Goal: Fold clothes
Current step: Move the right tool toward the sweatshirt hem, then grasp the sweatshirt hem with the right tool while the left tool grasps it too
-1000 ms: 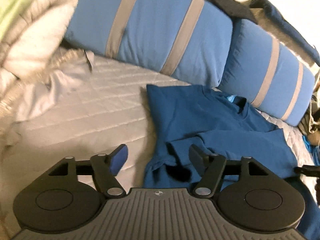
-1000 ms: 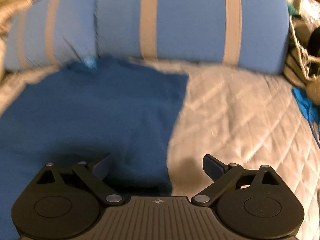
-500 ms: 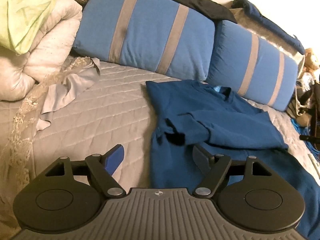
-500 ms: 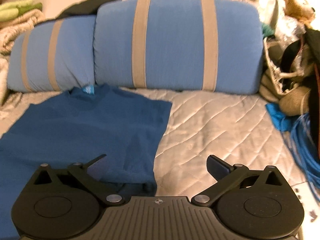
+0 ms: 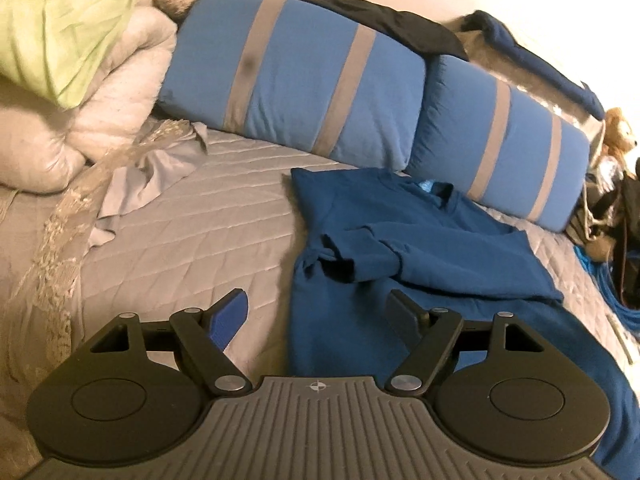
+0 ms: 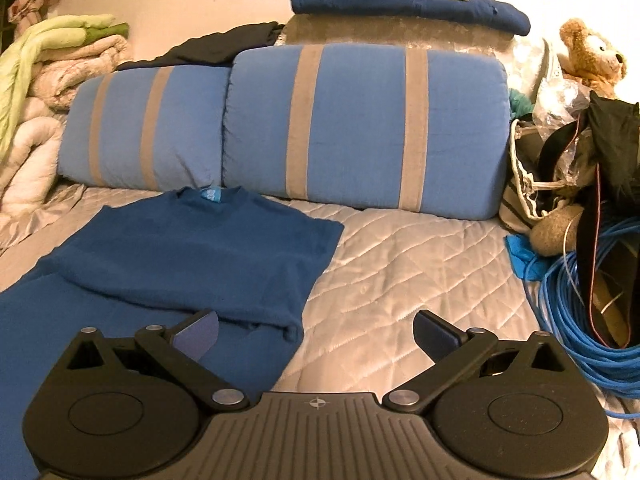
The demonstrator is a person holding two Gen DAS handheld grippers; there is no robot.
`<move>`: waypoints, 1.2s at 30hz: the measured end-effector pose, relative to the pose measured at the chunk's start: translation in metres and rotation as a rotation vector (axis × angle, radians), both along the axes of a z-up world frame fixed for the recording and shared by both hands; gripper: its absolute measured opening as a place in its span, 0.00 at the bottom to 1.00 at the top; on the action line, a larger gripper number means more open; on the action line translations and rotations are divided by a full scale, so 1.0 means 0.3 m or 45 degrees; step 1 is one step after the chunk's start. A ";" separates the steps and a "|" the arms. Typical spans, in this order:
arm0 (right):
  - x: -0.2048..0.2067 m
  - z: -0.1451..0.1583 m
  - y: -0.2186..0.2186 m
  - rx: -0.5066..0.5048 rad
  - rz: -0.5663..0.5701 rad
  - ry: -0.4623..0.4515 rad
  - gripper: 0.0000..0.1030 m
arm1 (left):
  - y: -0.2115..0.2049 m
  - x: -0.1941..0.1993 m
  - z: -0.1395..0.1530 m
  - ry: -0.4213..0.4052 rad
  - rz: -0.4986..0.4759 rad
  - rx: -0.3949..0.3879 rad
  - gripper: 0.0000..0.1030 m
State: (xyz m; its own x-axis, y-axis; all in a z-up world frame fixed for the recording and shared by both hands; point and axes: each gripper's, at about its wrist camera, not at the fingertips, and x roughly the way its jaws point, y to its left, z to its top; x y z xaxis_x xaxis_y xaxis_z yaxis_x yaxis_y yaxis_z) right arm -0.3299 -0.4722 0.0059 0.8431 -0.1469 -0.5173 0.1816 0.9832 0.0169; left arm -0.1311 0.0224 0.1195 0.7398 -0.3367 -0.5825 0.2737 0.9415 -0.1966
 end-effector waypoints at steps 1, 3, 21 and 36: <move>-0.013 0.001 0.000 -0.009 0.003 -0.002 1.00 | 0.000 -0.003 0.002 -0.002 0.004 0.003 0.74; -0.038 0.005 -0.006 0.015 0.012 0.001 1.00 | -0.001 -0.009 0.007 -0.005 0.010 0.008 0.74; -0.379 -0.012 0.059 0.390 0.186 0.060 1.00 | 0.221 -0.130 -0.070 0.108 0.083 -0.220 0.74; -0.428 -0.236 0.097 0.965 0.242 0.131 0.84 | 0.365 -0.207 -0.216 0.194 0.090 -0.396 0.74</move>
